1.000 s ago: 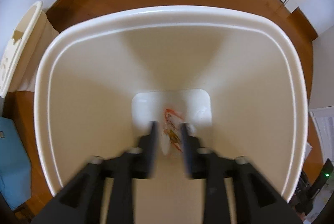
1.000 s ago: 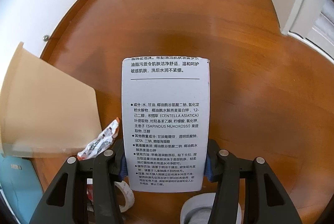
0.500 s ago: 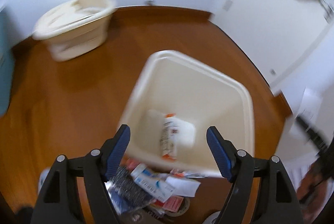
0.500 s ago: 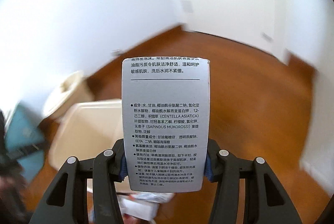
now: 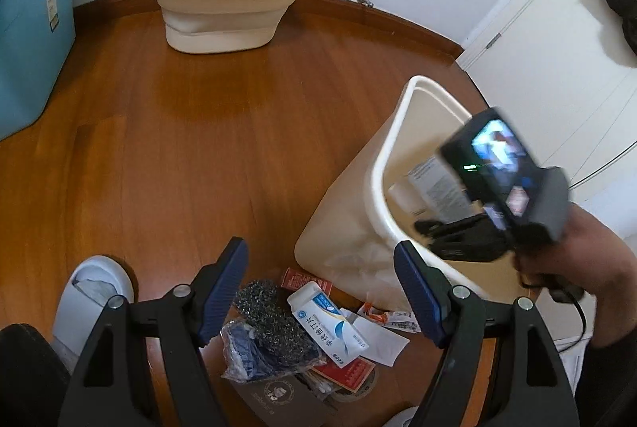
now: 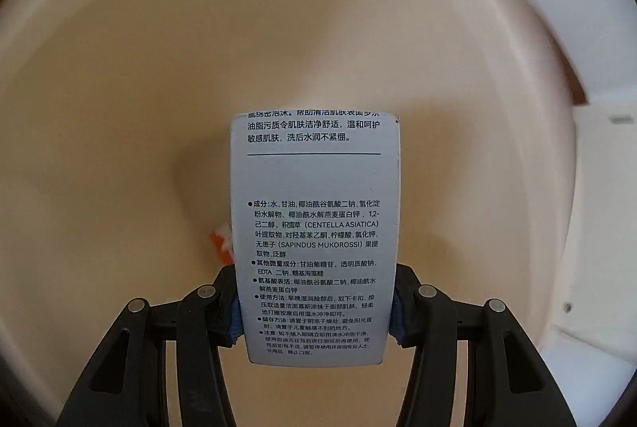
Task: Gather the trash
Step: 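Drop the white printed box into the wastebasket from the right tool, then grasp the Simvastatin box with the left tool while the right tool grasps a wrapper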
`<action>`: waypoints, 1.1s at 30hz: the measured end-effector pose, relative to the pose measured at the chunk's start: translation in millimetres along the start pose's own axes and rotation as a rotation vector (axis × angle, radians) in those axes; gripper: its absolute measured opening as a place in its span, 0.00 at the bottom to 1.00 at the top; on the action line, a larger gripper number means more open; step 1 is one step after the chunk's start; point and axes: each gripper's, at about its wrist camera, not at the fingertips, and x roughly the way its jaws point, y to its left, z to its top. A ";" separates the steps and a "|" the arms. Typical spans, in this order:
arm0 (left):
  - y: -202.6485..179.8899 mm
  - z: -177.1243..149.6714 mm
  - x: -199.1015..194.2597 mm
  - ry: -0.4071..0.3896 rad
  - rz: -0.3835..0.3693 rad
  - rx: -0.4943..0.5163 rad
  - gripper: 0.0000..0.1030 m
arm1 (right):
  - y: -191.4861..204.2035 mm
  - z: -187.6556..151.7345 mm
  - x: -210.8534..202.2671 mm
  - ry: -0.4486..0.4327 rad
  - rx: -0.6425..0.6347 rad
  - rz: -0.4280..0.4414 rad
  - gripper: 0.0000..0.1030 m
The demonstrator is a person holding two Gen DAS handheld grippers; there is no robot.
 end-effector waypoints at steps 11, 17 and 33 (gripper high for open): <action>11.4 -17.0 22.7 0.042 0.052 0.031 0.73 | 2.5 6.3 13.6 0.017 0.069 0.070 0.83; 17.1 -60.9 74.2 0.227 0.016 -0.059 0.73 | -35.7 -60.2 -87.5 -0.365 0.411 0.064 0.83; 0.9 -95.6 131.3 0.377 0.074 -0.084 0.73 | 28.1 -292.3 135.3 -0.447 1.276 0.887 0.78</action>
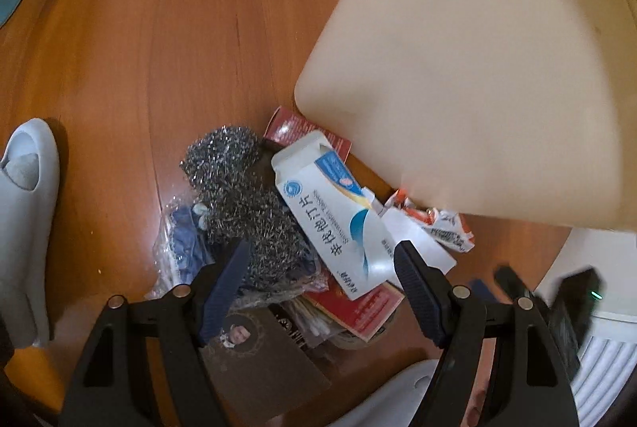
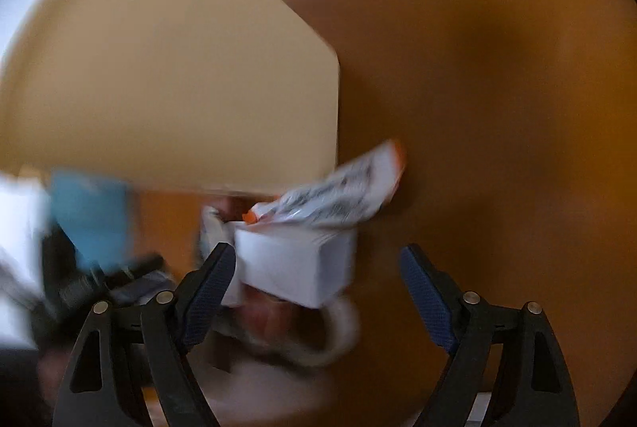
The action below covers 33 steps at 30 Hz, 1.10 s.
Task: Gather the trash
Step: 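Grasp the Simvastatin box with the left tool while the right tool grasps a wrapper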
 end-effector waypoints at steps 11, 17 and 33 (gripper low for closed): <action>-27.7 -14.8 0.2 -0.028 0.010 0.113 0.73 | -58.0 19.1 53.7 -0.090 0.427 0.112 0.65; -28.5 -10.7 16.7 -0.039 0.029 0.066 0.73 | -49.6 19.9 60.1 -0.098 0.409 0.109 0.18; 9.9 14.3 92.8 0.095 -0.079 -0.453 0.73 | -60.0 -17.5 -22.6 -0.217 0.372 0.112 0.17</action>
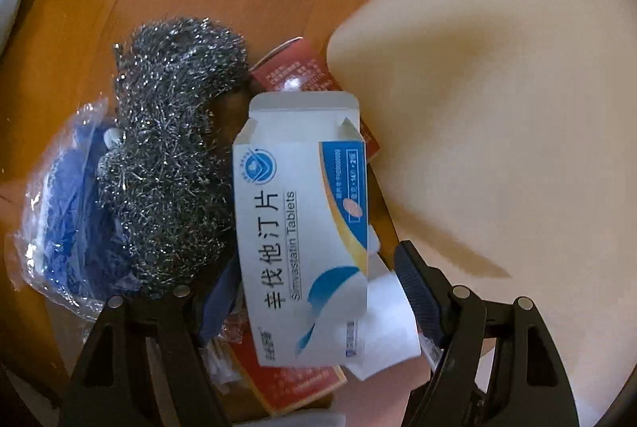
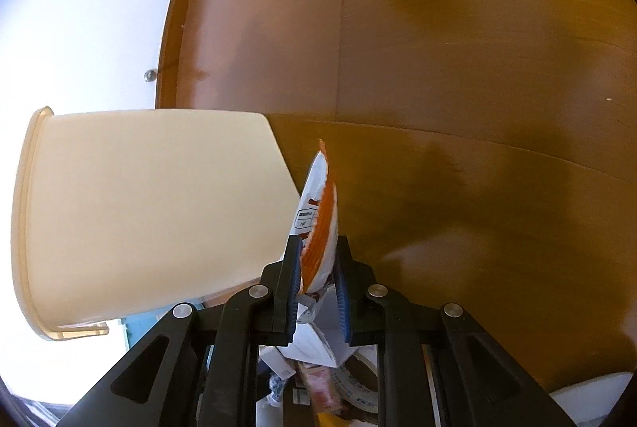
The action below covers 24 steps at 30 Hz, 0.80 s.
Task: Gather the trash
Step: 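Grasp the Simvastatin box with the left tool while the right tool grasps a wrapper, then drop the wrapper and the Simvastatin box into the wastebasket with both tools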
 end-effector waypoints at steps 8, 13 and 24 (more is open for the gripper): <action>12.1 -8.2 -20.0 -0.023 -0.025 0.061 0.48 | 2.2 -9.6 -28.8 -0.034 -0.007 -0.010 0.17; 19.7 -17.7 -47.9 -0.030 -0.054 0.116 0.48 | 4.8 -10.5 -48.7 -0.065 -0.008 0.005 0.17; 8.7 -66.1 -182.0 -0.210 -0.126 0.383 0.48 | 154.0 19.1 -188.9 -0.379 -0.378 0.103 0.17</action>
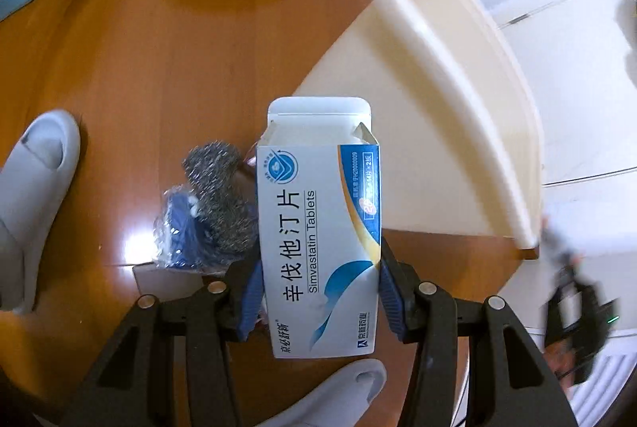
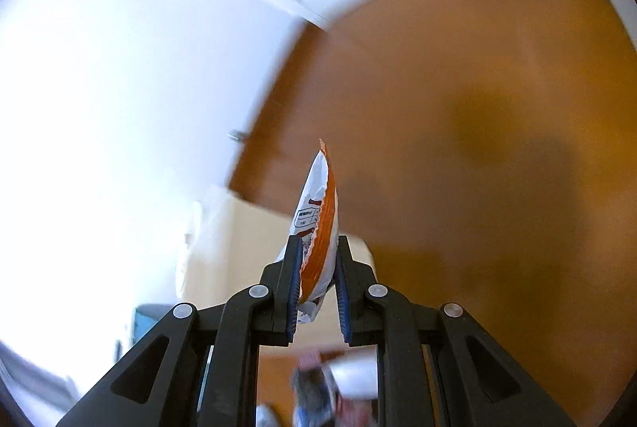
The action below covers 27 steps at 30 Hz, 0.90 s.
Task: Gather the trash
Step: 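Drop the wrapper and the Simvastatin box into the wastebasket with both tools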
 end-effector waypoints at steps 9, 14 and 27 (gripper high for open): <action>-6.6 7.5 -15.5 -0.047 -0.008 0.012 0.48 | 199.5 11.8 102.8 0.248 -0.649 -0.031 0.17; -4.3 14.8 -23.2 -0.075 -0.016 0.011 0.48 | 198.6 -26.5 202.6 0.571 -0.847 -0.249 0.17; -45.6 27.7 -67.2 -0.218 -0.061 0.170 0.48 | 194.9 -40.6 182.3 0.474 -0.910 -0.326 0.59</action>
